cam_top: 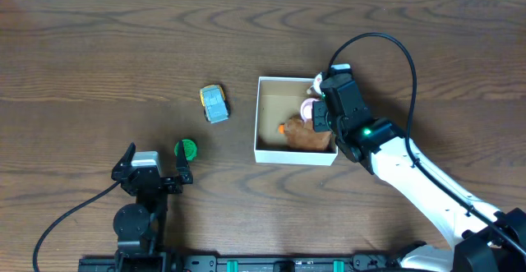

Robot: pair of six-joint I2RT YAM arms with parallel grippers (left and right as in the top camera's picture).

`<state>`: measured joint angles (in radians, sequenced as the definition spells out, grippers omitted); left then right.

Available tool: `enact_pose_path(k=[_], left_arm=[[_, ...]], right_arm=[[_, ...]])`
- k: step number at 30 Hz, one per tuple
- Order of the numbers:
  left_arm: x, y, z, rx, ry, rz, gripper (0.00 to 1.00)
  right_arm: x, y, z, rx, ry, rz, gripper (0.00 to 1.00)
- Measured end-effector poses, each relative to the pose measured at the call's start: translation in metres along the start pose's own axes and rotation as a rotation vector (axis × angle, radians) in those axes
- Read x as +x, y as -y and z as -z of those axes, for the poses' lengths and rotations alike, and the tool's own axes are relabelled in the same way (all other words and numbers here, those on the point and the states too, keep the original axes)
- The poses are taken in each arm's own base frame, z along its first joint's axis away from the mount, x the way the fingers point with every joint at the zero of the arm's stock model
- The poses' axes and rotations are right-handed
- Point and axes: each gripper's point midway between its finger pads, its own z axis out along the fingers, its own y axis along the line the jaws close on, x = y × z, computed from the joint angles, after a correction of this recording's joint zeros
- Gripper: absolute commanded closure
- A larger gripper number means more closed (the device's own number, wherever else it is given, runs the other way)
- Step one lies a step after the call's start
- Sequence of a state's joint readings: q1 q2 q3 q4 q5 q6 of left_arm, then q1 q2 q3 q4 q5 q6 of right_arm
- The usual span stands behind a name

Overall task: Pack container
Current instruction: 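Lower the pig rattle drum into the box's right side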

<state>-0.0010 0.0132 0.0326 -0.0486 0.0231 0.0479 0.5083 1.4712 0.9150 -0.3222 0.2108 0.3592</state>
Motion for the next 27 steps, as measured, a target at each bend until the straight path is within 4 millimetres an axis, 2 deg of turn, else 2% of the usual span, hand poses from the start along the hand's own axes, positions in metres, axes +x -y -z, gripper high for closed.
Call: enact_pose_path(k=[2, 5, 7, 9, 13, 18, 25, 27], left_arm=[[0.000, 0.000, 0.000, 0.000, 0.000, 0.000, 0.02], [0.000, 0.000, 0.000, 0.000, 0.000, 0.000, 0.02], [0.000, 0.000, 0.000, 0.000, 0.000, 0.000, 0.02], [0.000, 0.000, 0.000, 0.000, 0.000, 0.000, 0.02], [0.000, 0.000, 0.000, 0.000, 0.000, 0.000, 0.02], [0.000, 0.000, 0.000, 0.000, 0.000, 0.000, 0.02], [0.000, 0.000, 0.000, 0.000, 0.000, 0.000, 0.02], [0.000, 0.000, 0.000, 0.000, 0.000, 0.000, 0.02]], right_arm=[[0.002, 0.001, 0.000, 0.006, -0.010, -0.003, 0.89], [0.004, 0.002, 0.000, 0.011, -0.015, -0.017, 0.54], [0.004, 0.003, 0.000, 0.012, -0.014, -0.021, 0.43], [0.004, 0.003, 0.000, 0.013, -0.014, -0.021, 0.39], [0.003, 0.002, 0.000, 0.012, -0.011, -0.021, 0.37], [0.000, 0.001, 0.000, 0.007, 0.001, -0.023, 0.40], [-0.012, -0.003, 0.000, -0.012, 0.050, -0.031, 0.66], [-0.015, -0.004, 0.001, -0.015, 0.057, -0.031, 0.67]])
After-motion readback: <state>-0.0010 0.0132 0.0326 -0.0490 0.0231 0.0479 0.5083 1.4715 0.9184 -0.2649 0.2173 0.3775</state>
